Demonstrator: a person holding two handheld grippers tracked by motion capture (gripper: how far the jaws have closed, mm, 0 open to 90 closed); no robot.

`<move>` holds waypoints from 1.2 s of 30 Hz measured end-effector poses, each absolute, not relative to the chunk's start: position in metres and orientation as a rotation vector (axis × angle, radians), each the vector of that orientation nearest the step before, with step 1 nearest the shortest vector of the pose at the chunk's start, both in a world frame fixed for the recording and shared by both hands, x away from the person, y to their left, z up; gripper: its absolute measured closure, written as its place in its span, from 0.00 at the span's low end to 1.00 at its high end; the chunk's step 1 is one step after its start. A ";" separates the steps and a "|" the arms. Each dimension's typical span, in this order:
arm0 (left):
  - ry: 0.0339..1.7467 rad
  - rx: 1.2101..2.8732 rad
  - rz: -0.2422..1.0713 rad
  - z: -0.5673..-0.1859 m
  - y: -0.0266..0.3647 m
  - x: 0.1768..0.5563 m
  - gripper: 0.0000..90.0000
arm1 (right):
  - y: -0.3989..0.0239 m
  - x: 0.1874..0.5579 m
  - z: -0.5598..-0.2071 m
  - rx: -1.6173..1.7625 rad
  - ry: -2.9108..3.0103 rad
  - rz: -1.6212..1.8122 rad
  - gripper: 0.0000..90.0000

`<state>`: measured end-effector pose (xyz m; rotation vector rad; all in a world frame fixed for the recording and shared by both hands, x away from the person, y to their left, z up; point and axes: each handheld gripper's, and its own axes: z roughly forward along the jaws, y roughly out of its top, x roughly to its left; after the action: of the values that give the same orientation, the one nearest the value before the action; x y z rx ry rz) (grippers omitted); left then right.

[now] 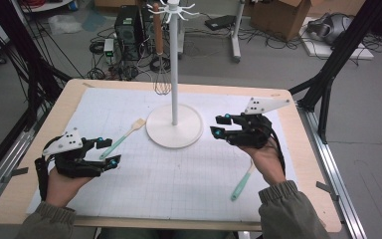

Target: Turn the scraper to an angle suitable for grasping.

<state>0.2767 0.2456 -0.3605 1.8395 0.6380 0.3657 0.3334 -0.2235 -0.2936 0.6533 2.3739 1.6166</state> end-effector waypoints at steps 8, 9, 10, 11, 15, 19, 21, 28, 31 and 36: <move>0.657 1.855 0.369 -0.367 0.244 0.278 0.36 | -0.245 0.319 -0.320 0.689 2.413 1.567 0.74; 0.664 1.853 0.370 -0.368 0.244 0.278 0.35 | -0.247 0.318 -0.324 0.687 2.415 1.561 0.76; 0.665 1.857 0.370 -0.369 0.244 0.279 0.35 | -0.250 0.316 -0.327 0.690 2.419 1.554 0.77; 0.669 1.859 0.371 -0.370 0.244 0.279 0.35 | -0.252 0.314 -0.330 0.701 2.422 1.549 0.78; 0.680 1.867 0.369 -0.374 0.244 0.280 0.33 | -0.262 0.309 -0.342 0.737 2.426 1.540 0.83; 0.686 1.870 0.369 -0.377 0.244 0.280 0.31 | -0.269 0.304 -0.350 0.747 2.443 1.523 0.87; 0.687 1.872 0.368 -0.378 0.244 0.280 0.31 | -0.272 0.303 -0.353 0.752 2.441 1.516 0.89; 0.702 1.878 0.380 -0.381 0.245 0.278 0.27 | -0.284 0.294 -0.361 0.760 2.448 1.469 0.97; 0.712 1.876 0.386 -0.382 0.246 0.277 0.26 | -0.289 0.290 -0.366 0.774 2.452 1.458 0.98; 0.721 1.882 0.389 -0.385 0.246 0.274 0.22 | -0.298 0.282 -0.376 0.798 2.462 1.433 0.99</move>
<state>0.2742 0.2462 -0.3852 1.8816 0.7210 0.3891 0.2824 -0.2975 -0.3759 0.7976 2.4615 1.4326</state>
